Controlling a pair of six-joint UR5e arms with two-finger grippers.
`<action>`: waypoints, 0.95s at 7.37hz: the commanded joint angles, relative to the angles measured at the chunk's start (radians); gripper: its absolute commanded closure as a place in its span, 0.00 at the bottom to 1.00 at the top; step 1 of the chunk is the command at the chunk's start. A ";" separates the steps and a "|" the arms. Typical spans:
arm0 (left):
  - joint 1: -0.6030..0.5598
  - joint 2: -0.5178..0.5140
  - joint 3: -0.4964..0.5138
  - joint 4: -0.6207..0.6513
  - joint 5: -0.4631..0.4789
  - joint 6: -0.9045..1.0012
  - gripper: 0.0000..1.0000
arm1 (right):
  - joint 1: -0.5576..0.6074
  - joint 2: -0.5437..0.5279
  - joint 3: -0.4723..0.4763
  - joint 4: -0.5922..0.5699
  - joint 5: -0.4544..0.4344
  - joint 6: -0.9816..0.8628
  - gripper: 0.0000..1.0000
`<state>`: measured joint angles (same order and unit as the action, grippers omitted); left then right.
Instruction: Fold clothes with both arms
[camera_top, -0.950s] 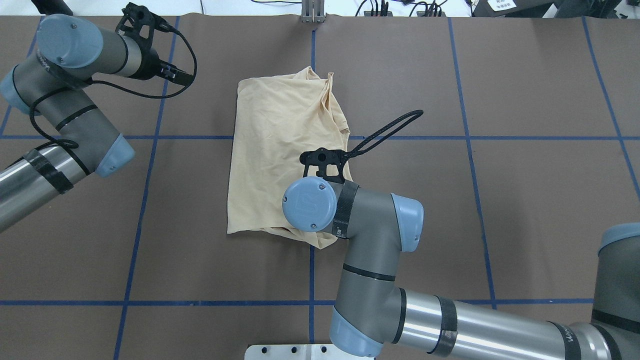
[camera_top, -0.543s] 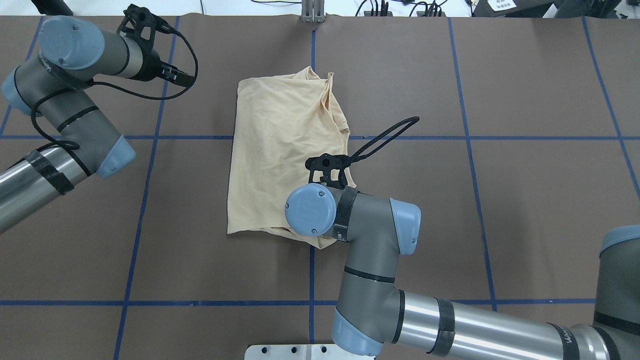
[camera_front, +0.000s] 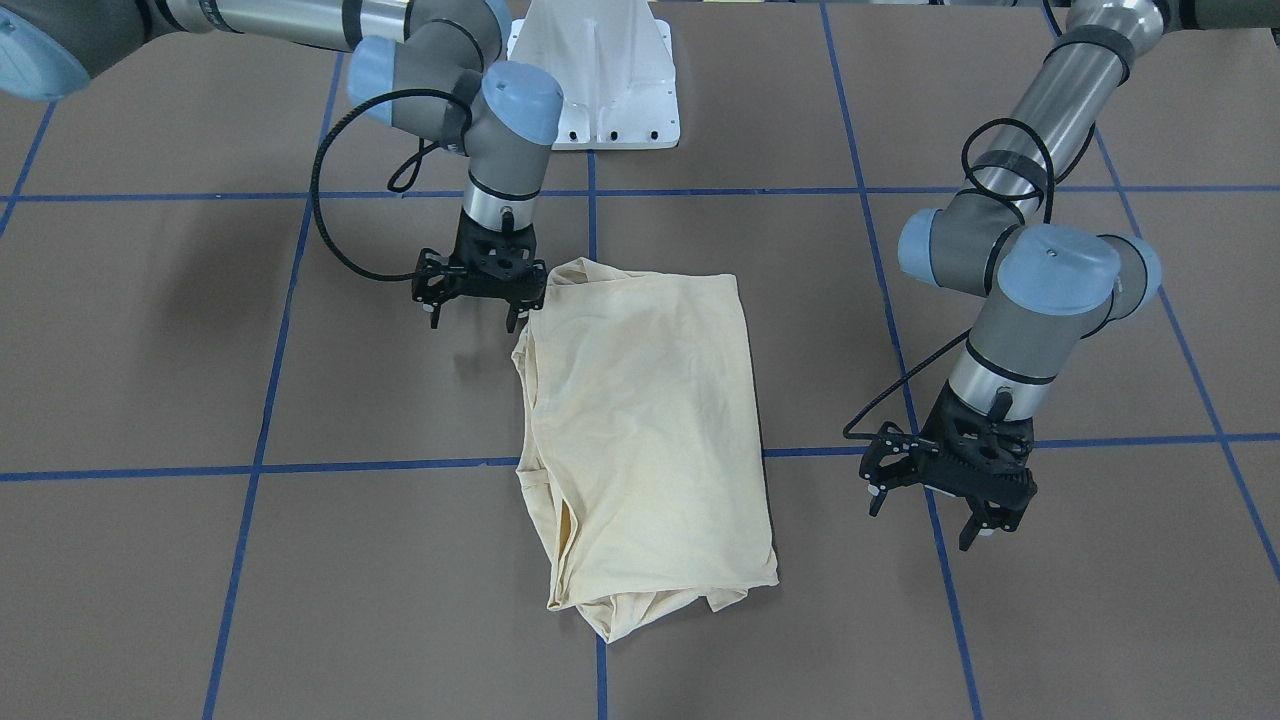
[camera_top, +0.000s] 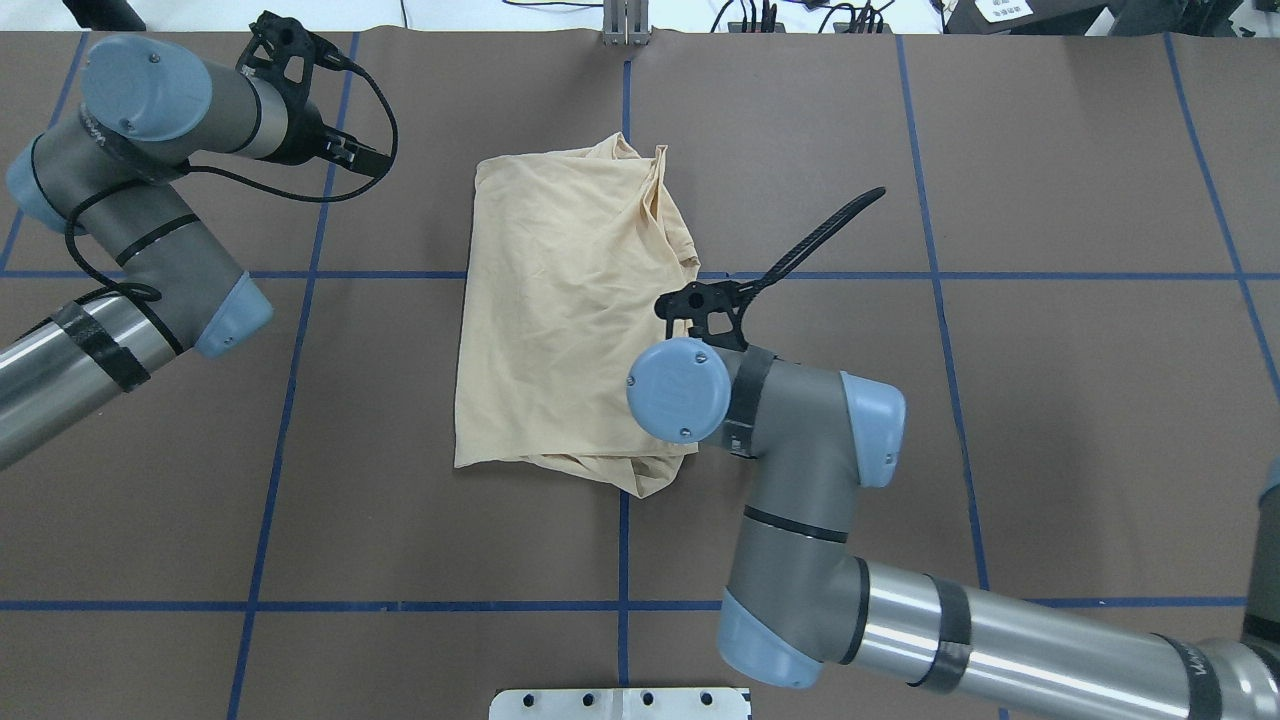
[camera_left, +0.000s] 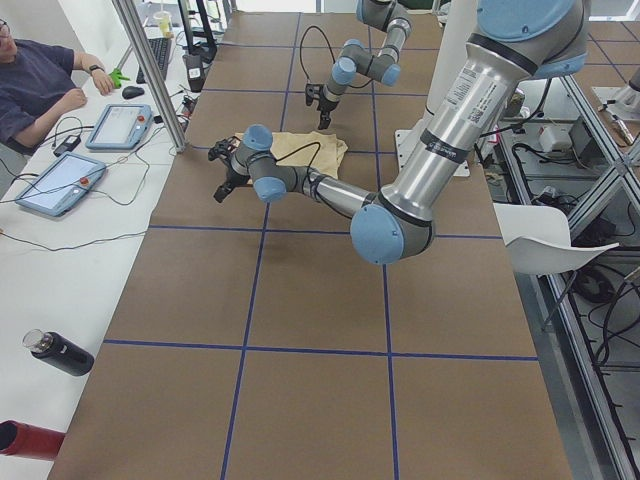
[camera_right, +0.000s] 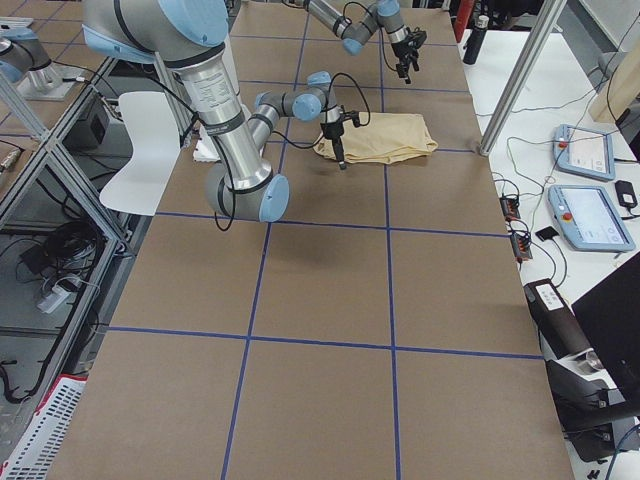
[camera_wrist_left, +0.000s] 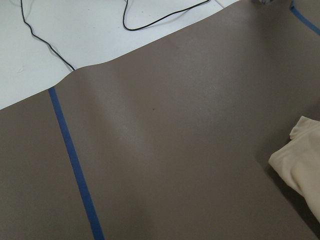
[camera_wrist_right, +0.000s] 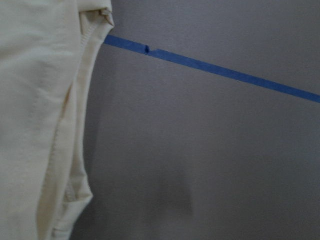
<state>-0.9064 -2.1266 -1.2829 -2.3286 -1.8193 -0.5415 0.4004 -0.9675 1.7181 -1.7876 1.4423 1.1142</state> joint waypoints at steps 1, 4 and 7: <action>0.001 0.010 -0.001 -0.002 0.000 0.002 0.00 | 0.024 -0.039 0.061 0.010 0.001 -0.013 0.00; 0.001 0.011 0.001 -0.020 -0.002 0.000 0.00 | 0.110 0.148 -0.109 0.228 0.039 0.084 0.00; 0.001 0.011 -0.001 -0.020 -0.002 0.000 0.00 | 0.196 0.399 -0.590 0.391 0.063 0.093 0.00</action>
<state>-0.9050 -2.1154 -1.2833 -2.3483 -1.8208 -0.5415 0.5683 -0.6580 1.3034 -1.4531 1.4960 1.2063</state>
